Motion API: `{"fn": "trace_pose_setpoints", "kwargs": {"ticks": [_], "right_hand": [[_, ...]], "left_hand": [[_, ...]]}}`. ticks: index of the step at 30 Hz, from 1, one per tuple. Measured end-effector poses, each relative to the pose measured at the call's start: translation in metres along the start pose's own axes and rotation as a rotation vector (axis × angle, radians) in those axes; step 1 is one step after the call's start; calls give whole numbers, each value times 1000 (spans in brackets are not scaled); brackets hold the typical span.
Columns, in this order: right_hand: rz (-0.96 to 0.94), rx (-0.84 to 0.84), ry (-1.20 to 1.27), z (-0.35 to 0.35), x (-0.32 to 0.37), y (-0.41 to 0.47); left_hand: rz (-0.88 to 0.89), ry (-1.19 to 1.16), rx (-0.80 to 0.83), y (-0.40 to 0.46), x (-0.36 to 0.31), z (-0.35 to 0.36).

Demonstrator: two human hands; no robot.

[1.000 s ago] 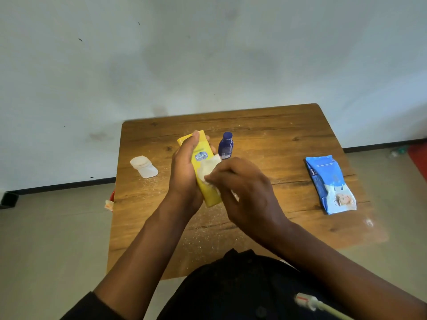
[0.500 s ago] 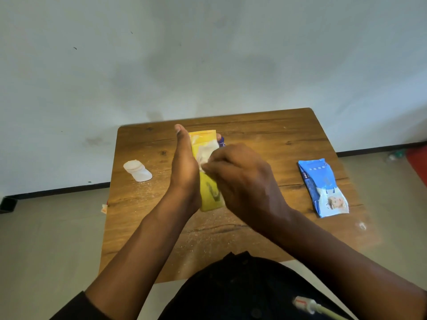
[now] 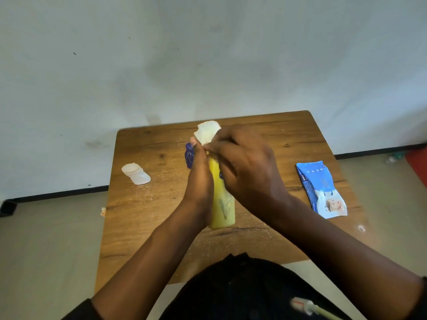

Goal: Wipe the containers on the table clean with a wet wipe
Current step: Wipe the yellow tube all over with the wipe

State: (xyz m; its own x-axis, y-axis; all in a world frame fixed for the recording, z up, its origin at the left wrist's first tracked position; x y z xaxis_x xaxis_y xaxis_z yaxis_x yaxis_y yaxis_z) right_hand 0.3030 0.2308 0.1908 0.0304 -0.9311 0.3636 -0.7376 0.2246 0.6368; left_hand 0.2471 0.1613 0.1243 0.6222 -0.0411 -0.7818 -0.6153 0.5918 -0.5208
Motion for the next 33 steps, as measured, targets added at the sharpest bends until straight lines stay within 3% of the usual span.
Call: {"fn": "trace_pose_setpoints", "kwargs": {"ticks": [4, 10, 16, 19, 27, 33], "right_hand": [[-12, 35, 78, 5, 10, -27], [-33, 214, 215, 16, 19, -49], [65, -6, 60, -1, -7, 4], [46, -14, 63, 1, -3, 6], [-83, 262, 219, 22, 27, -46], [45, 78, 83, 13, -3, -6]], "left_hand": [[-74, -52, -22, 4, -8, -9], [-14, -55, 3, 18, -29, -21], [-10, 46, 30, 7, -16, -10], [11, -2, 27, 10, -22, -11], [35, -73, 4, 22, -42, -33], [-32, -99, 10, 18, -28, -23]]}}
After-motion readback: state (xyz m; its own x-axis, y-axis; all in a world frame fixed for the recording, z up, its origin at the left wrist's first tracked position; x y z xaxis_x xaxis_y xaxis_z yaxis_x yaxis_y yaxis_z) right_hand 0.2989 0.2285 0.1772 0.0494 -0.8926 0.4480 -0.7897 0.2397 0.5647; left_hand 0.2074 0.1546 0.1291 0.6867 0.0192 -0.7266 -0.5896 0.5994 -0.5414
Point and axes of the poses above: each hand's wrist, its own y-axis towards the middle knuckle, its own z-axis out of the palm, x = y × z, the point moved 6 cm from there along y, towards the middle knuckle, and after that the axes turned 4 degrees about -z, right-handed, at the moved point
